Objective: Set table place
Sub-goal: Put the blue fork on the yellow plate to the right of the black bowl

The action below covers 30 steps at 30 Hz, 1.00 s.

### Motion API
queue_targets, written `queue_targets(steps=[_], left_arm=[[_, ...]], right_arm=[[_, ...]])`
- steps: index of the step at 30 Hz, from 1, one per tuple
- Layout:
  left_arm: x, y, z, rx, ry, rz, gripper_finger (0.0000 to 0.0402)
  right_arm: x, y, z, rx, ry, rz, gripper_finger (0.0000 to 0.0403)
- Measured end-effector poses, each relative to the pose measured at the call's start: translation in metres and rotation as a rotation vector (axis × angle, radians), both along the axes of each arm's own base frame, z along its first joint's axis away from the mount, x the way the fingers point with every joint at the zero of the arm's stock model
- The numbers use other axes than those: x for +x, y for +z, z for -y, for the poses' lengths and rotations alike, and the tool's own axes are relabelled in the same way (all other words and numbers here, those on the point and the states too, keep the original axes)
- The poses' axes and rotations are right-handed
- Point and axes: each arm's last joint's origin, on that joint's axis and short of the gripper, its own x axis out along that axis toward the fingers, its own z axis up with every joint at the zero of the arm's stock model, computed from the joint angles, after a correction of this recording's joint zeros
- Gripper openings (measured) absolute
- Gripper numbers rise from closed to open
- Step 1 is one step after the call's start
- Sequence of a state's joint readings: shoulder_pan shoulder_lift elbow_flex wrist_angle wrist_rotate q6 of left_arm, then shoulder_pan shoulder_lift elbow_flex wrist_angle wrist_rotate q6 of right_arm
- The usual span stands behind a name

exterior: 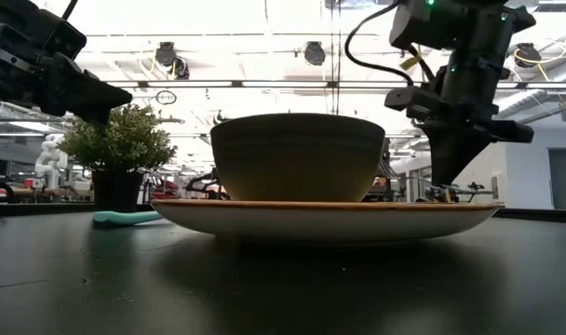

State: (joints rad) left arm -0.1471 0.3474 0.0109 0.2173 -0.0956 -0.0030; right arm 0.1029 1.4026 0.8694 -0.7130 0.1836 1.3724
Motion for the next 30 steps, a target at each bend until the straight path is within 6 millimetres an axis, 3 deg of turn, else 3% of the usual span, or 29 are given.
queue_targets(steps=[13,24,30], left_arm=[[0.000,0.000,0.000,0.003,0.006,0.001,0.0031],[0.000,0.000,0.000,0.003,0.008,0.003,0.0031],[0.000,0.000,0.000,0.001,0.009,0.001,0.0031]], right_arm=[[-0.001,0.017,-0.011,-0.035,0.036,0.140,0.0003],[-0.007,0.015,-0.003,-0.048,0.011,0.063,0.0001],[-0.013,-0.003,0.002,-0.016,0.032,0.051,0.0000]])
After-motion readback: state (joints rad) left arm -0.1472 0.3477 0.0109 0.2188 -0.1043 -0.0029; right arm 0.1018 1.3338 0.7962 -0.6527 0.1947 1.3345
